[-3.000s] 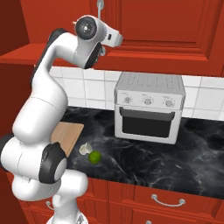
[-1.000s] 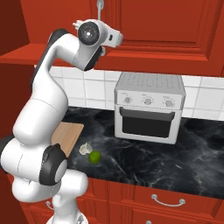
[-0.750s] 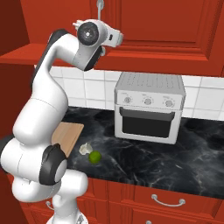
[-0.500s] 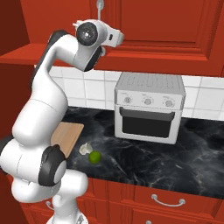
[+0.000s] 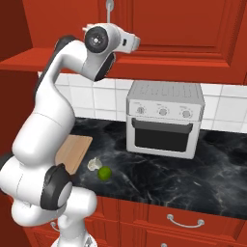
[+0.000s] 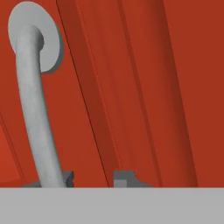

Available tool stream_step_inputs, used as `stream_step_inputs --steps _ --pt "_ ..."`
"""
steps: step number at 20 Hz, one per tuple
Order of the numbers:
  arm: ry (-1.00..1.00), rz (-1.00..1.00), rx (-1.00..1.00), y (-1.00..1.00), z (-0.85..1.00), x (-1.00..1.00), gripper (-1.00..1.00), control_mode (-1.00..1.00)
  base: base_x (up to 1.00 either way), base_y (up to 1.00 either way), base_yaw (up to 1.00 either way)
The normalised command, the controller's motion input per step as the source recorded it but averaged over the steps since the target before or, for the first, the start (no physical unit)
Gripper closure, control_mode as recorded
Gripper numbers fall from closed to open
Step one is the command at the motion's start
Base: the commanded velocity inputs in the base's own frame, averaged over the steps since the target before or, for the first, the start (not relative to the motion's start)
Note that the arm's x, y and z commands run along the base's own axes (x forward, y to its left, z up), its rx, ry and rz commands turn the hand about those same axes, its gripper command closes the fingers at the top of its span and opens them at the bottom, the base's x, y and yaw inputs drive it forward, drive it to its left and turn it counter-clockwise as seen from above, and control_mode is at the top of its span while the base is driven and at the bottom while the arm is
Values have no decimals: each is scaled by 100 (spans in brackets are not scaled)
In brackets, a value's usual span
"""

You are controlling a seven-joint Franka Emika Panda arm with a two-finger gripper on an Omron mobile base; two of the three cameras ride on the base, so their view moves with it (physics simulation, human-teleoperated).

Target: Open the cabinet. Place the bowl and condiment on the counter. Then place the lime and garlic on the cutting board.

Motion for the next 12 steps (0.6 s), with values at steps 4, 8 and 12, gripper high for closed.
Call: stream_step_inputs --steps 4,8,12 --pt "0 -2 0 -68 42 -40 100 -100 0 0 0" --pt "0 -2 0 -70 45 -43 100 -100 0 0 0" --pt "0 -2 0 -70 41 -42 100 -100 0 0 0"
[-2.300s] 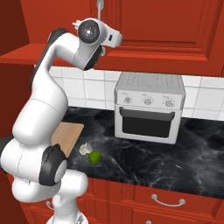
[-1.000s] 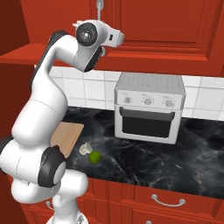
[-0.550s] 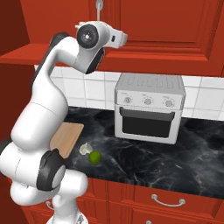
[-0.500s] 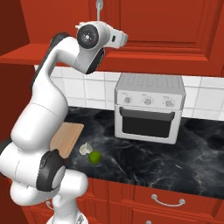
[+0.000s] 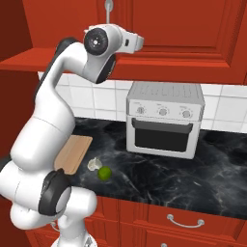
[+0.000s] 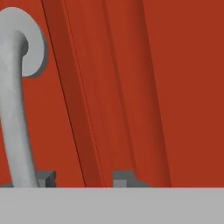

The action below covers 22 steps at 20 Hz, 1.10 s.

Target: Open the cabinet. Place the bowl and condiment on the counter. Then place the lime and garlic on the cutting board.

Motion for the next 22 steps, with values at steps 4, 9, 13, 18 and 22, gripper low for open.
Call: stream_step_inputs --steps 4,9,13,18,22 --pt "0 -2 0 -71 40 -42 100 -100 0 0 0" --pt "0 -2 0 -71 38 -42 100 -100 0 0 0" --pt "0 -1 0 -74 38 -39 100 -100 0 0 0" --pt "0 0 2 -82 37 -43 100 -100 0 0 0" --pt "0 0 2 -81 36 -52 100 -100 0 0 0"
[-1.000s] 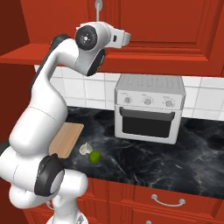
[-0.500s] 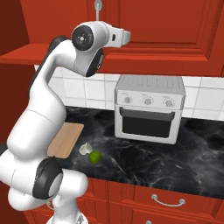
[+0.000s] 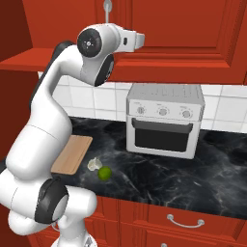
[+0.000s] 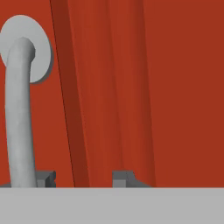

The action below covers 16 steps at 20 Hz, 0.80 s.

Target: Open the cabinet. Place the bowl and condiment on the counter. Then place the lime and garlic on the cutting board.

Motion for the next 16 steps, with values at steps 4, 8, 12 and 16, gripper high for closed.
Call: stream_step_inputs --steps 4,8,12,16 --pt "0 0 2 -80 35 -55 100 -100 0 0 0" --pt "0 0 2 -79 35 -52 100 -100 0 0 0" --pt "0 0 1 -77 36 -50 100 -100 0 0 0" --pt "0 0 1 -78 39 -51 100 -100 0 0 0"
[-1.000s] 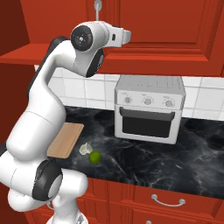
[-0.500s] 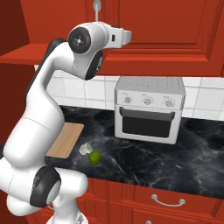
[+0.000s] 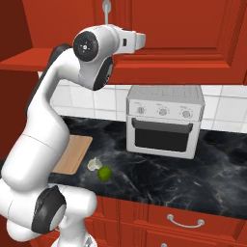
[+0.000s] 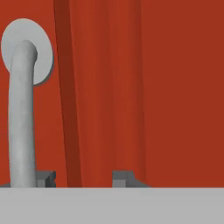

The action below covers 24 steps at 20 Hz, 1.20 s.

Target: Open the cabinet. Place the bowl and condiment on the counter. Then place the lime and garlic on the cutting board.

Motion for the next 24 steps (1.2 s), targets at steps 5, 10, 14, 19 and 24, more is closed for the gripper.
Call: stream_step_inputs --steps 5,10,14,19,24 --pt "0 0 1 -79 42 -53 100 -100 0 0 0" --pt "0 -1 1 -80 40 -54 100 -100 0 0 0" --pt "0 -1 1 -83 40 -55 100 -100 0 0 0" --pt "0 -1 1 -83 40 -59 100 -100 0 0 0" --pt "0 0 1 -87 39 -58 100 -100 0 0 0"
